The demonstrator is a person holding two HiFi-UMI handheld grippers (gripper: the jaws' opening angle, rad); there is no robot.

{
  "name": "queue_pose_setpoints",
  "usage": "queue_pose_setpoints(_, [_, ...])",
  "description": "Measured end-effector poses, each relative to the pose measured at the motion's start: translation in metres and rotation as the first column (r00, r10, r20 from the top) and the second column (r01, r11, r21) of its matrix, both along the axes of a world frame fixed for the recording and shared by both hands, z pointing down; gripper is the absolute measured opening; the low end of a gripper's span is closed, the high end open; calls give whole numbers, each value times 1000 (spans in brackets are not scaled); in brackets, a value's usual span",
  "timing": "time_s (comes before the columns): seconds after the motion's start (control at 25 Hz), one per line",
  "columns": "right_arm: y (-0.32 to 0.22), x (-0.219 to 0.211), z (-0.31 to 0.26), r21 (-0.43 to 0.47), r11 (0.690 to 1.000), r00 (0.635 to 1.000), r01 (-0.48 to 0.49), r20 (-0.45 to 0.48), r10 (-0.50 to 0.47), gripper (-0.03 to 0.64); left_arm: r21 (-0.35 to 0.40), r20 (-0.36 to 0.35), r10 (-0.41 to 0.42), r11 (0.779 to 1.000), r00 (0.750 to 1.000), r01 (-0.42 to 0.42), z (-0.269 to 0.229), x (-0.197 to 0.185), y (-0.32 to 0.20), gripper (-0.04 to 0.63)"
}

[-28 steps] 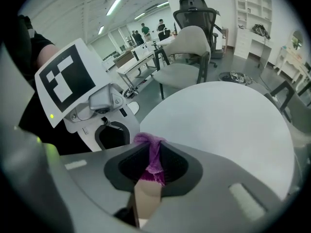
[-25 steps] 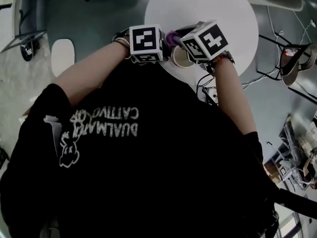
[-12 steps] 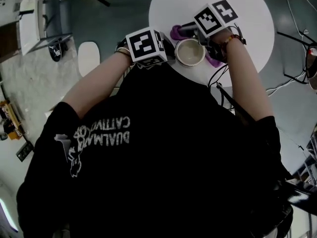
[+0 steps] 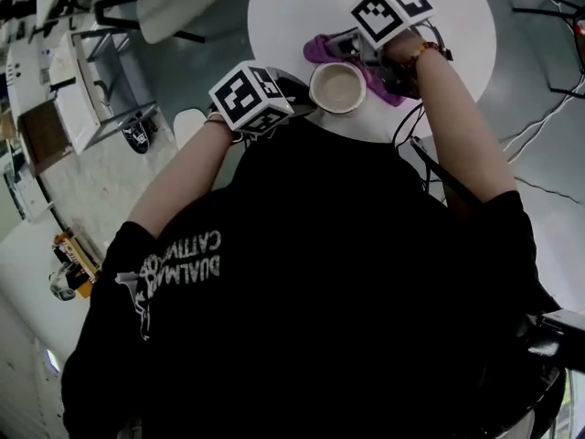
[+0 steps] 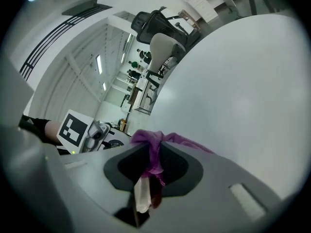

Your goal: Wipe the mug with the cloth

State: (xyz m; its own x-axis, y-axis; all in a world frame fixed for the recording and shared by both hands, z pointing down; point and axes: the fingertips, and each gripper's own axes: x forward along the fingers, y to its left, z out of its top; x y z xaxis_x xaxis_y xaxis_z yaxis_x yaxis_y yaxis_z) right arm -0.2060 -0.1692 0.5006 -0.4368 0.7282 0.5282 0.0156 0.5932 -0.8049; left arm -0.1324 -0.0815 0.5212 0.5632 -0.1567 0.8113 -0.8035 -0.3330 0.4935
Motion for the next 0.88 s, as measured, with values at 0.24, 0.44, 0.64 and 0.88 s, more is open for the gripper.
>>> queue_pose_setpoints(0.24, [-27, 28, -3, -26, 991, 991, -133, 9, 133, 77, -24, -5, -13, 1000, 1000, 13, -4, 4, -1, 94])
queue_pose_setpoints(0.44, [-42, 76, 18, 130, 985, 988, -117, -86, 128, 9, -39, -10, -33, 999, 999, 32, -4, 4, -1, 94])
queue_pose_setpoints(0.64, [-37, 100, 24, 204, 973, 991, -106, -53, 120, 9, -45, -11, -50, 998, 999, 50, -4, 4, -3, 94])
queue_pose_setpoints(0.88, [-40, 118, 28, 201, 967, 984, -157, -54, 171, 9, -66, 0, -15, 998, 1000, 15, -3, 4, -2, 92])
